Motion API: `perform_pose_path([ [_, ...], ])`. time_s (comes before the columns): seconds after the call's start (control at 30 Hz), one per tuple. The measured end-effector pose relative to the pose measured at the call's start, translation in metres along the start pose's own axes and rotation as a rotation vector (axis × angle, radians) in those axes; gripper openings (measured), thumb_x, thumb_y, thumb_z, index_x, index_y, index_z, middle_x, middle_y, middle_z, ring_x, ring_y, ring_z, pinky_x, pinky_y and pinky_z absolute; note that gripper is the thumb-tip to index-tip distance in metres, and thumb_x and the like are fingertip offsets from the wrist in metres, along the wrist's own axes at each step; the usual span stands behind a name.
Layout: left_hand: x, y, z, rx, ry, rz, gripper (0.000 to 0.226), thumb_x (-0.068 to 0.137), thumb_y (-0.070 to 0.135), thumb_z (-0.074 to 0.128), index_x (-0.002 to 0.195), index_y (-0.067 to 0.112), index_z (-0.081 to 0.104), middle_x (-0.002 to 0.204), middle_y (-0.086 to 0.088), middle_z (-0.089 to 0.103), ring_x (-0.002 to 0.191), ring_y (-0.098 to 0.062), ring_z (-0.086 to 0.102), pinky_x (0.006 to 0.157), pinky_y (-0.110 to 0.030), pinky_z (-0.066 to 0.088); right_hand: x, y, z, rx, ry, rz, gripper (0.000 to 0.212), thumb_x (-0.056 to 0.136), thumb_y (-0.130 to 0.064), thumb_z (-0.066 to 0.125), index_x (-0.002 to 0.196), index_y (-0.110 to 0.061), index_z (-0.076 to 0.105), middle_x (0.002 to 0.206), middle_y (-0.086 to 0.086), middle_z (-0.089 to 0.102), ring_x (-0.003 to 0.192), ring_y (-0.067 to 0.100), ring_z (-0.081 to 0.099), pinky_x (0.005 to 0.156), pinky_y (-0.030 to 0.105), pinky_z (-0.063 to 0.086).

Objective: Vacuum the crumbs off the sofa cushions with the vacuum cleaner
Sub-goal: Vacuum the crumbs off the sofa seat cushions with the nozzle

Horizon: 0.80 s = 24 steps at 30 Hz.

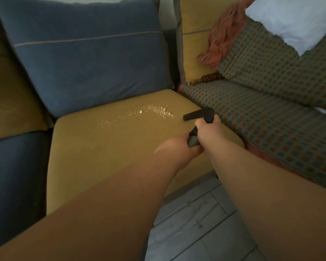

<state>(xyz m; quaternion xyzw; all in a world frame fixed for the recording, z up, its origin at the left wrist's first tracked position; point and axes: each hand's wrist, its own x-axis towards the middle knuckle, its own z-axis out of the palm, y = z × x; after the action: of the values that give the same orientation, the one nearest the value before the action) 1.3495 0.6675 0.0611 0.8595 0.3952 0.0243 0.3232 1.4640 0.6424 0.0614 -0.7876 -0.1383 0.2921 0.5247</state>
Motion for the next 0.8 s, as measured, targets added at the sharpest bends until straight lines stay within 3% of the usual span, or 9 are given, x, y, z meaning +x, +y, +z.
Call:
perform_pose_path([
  [0.17,0.006,-0.006,-0.008,-0.022,-0.006,-0.028,0.056,0.09,0.056,0.054,0.137,0.027,0.042,0.078,0.002,0.057,0.067,-0.019,0.061,0.071,-0.034,0.058,0.006,-0.006,0.011,-0.029,-0.018,0.014,0.072,0.093,-0.032,0.046,0.154,-0.032,0.007,0.143,0.012,0.043,0.112,0.036,0.052,0.084,0.041,0.046],
  [0.27,0.007,-0.01,-0.011,-0.024,0.002,-0.04,0.053,0.09,0.055,0.054,0.134,0.026,0.044,0.078,0.002,0.057,0.066,-0.018,0.06,0.067,-0.032,0.056,0.005,-0.009,0.019,-0.016,-0.042,0.017,0.072,0.093,-0.032,0.046,0.154,-0.033,0.008,0.142,0.012,0.044,0.111,0.036,0.053,0.095,0.05,0.048],
  [0.47,-0.001,-0.026,-0.012,-0.007,0.048,-0.078,0.07,0.089,0.06,0.051,0.147,0.026,0.031,0.093,-0.001,0.061,0.083,-0.025,0.067,0.068,-0.033,0.054,-0.005,-0.012,0.034,-0.025,-0.107,0.017,0.073,0.089,-0.033,0.049,0.152,-0.039,0.011,0.134,0.01,0.049,0.105,0.035,0.056,0.092,0.052,0.05],
  [0.63,-0.009,-0.037,-0.016,0.022,0.068,-0.106,0.065,0.089,0.062,0.05,0.141,0.027,0.036,0.094,-0.001,0.064,0.082,-0.024,0.068,0.074,-0.038,0.059,-0.011,-0.009,0.045,-0.022,-0.15,-0.002,0.071,0.088,-0.033,0.049,0.151,-0.038,0.016,0.129,0.011,0.053,0.103,0.034,0.057,0.092,0.051,0.05],
  [0.8,-0.008,-0.034,-0.016,0.019,0.065,-0.107,0.067,0.088,0.062,0.051,0.144,0.029,0.033,0.088,0.001,0.062,0.075,-0.021,0.067,0.068,-0.034,0.059,-0.01,-0.009,0.044,-0.011,-0.124,-0.002,0.066,0.09,-0.034,0.048,0.149,-0.036,0.021,0.126,0.009,0.055,0.098,0.032,0.058,0.086,0.046,0.052],
])
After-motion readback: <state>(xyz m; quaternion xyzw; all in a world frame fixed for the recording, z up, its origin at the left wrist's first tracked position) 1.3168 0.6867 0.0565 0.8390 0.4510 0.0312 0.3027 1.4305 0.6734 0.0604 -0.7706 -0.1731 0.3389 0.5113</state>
